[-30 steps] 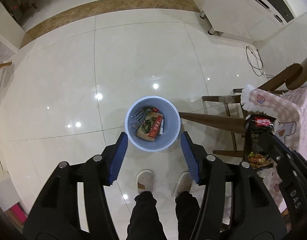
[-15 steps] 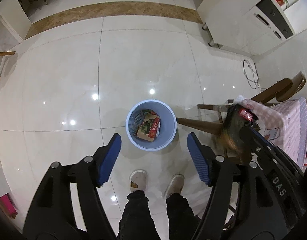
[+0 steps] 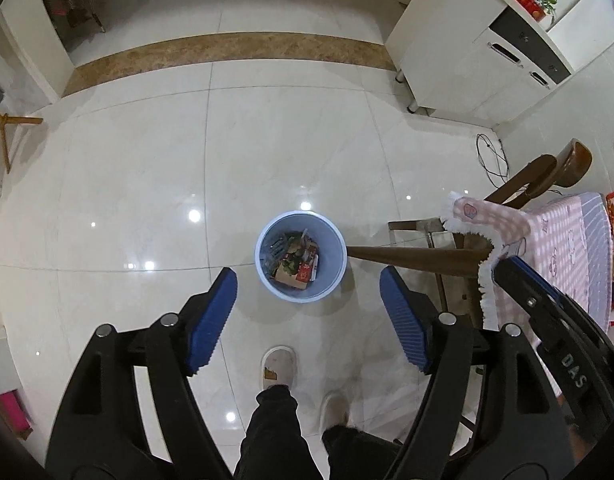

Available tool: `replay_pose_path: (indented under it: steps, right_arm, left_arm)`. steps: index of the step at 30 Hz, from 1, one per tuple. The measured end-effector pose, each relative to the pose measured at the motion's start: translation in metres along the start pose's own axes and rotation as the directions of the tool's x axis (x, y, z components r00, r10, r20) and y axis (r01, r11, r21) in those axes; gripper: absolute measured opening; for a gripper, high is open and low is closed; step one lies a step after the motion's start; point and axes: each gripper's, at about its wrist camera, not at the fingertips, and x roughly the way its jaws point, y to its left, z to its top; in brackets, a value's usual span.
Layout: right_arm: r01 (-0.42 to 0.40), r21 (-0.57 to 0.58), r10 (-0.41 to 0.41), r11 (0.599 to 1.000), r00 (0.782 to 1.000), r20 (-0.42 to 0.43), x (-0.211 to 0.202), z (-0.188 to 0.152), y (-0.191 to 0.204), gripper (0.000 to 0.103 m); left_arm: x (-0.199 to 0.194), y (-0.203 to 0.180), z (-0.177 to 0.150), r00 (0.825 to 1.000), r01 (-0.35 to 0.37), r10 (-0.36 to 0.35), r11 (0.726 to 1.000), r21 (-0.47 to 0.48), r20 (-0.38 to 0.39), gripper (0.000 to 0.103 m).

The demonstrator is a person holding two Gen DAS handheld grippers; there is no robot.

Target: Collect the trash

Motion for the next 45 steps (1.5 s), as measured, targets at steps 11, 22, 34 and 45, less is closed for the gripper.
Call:
replay_pose_path:
  steps: [11,22,34,45]
  right_arm:
    - [-0.045,-0.032,0.048,0.998,0.992,0.119,-0.126,-0.070,-0.049,0.016]
    - [0.064,-0.151,-0.004,0.986,0.929,0.369,-0.320,-0.171,-0.102,0.039]
    - [0.134,-0.098,-0.063,0.986,0.848,0.526,-0.437,-0.240,-0.120,0.074]
    - [0.181,-0.040,-0.125,0.983,0.806,0.578,-0.473,-0.284,-0.104,0.080]
  left_arm:
    - [-0.099,-0.094,-0.089,0.983,-0.003,-0.010,0.997,0.074,0.184,0.076]
    - [-0.233,-0.204,-0.228,0.904,-0.065,-0.012,0.984,0.166,0.428,0.084]
    - [-0.335,-0.249,-0.302,0.806,-0.109,-0.060,0.963,0.248,0.588,0.091]
    - [-0.373,-0.237,-0.339,0.780,-0.098,-0.122,0.945,0.313,0.614,0.093]
